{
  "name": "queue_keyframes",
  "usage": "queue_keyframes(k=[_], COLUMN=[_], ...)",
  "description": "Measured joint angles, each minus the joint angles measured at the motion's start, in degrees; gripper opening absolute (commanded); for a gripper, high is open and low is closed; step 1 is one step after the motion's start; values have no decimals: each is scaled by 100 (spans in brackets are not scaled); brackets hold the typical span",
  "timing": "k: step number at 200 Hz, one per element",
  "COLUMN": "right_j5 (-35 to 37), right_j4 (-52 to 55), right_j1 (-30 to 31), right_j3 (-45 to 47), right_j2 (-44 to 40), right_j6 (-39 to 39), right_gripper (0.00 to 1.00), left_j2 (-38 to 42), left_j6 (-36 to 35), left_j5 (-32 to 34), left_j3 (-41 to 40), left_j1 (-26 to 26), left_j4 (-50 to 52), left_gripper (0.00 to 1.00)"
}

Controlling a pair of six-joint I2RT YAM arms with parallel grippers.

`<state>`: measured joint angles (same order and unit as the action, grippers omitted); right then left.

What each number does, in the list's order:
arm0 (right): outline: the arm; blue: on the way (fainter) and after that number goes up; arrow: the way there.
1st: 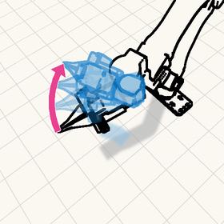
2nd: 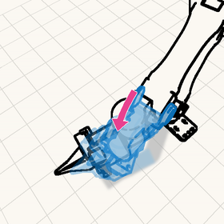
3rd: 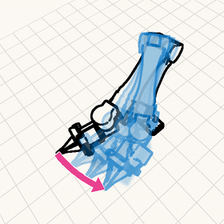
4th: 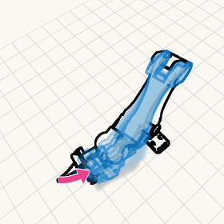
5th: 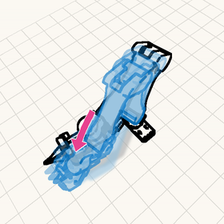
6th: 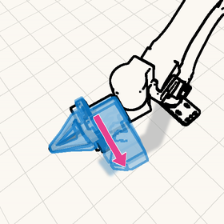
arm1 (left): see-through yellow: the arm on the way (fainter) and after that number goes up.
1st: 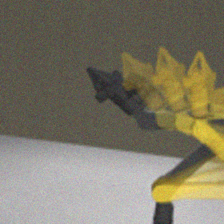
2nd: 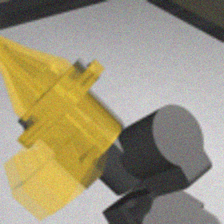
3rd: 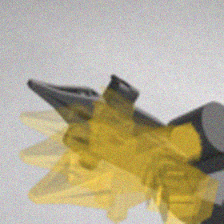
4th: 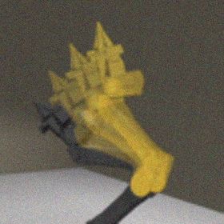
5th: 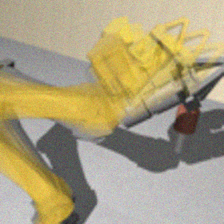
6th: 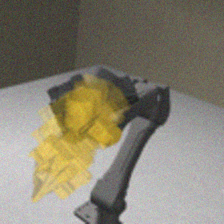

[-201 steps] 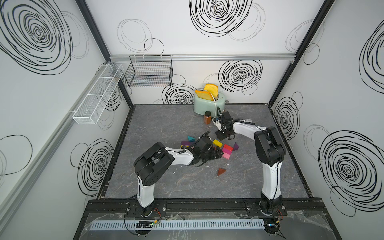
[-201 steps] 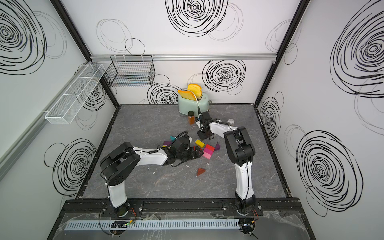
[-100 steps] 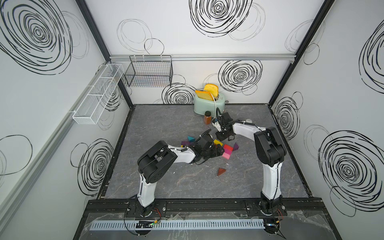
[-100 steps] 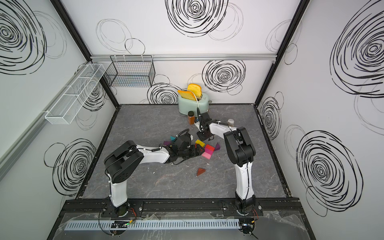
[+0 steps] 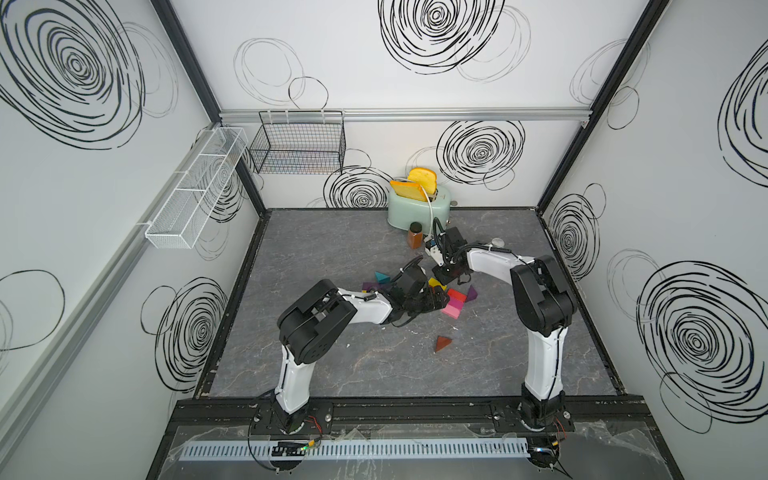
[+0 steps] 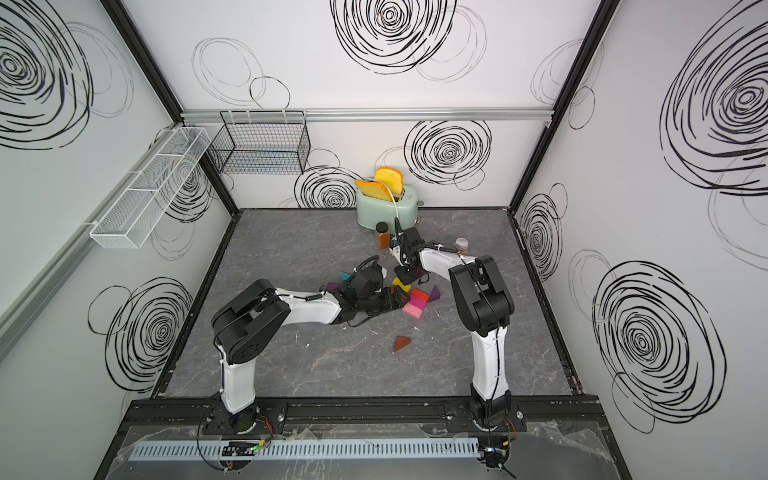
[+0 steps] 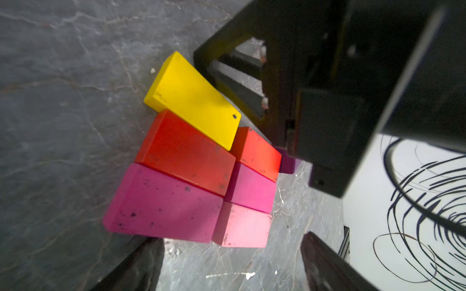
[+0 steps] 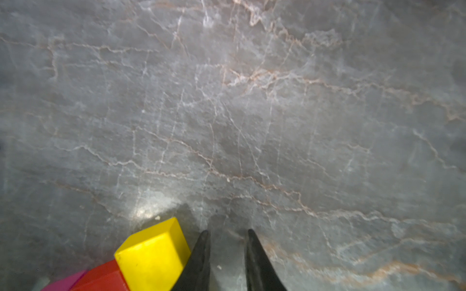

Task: Assemble a piece of candy with building blocks
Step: Adjust the building blocks at the center of the board.

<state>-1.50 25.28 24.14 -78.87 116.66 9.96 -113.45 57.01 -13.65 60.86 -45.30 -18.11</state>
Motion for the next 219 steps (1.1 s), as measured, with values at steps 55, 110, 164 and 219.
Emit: queue_keyframes(k=[55, 110, 164, 219], right_j5=[20, 17, 44, 146], right_j4=[4, 4, 11, 11], right_j1=[-72, -74, -76, -120], right_j3=[164, 341, 468, 472], right_j2=[-118, -247, -348, -380], right_j6=[4, 15, 20, 44], right_gripper=[22, 16, 15, 38], left_j2=[-50, -52, -52, -44], left_j6=[-2, -2, -2, 4], left_j5=[0, 0, 0, -11], left_j3=[72, 74, 74, 50], left_j1=[-17, -46, -81, -92], left_j4=[4, 4, 2, -22], left_gripper=[90, 89, 89, 90])
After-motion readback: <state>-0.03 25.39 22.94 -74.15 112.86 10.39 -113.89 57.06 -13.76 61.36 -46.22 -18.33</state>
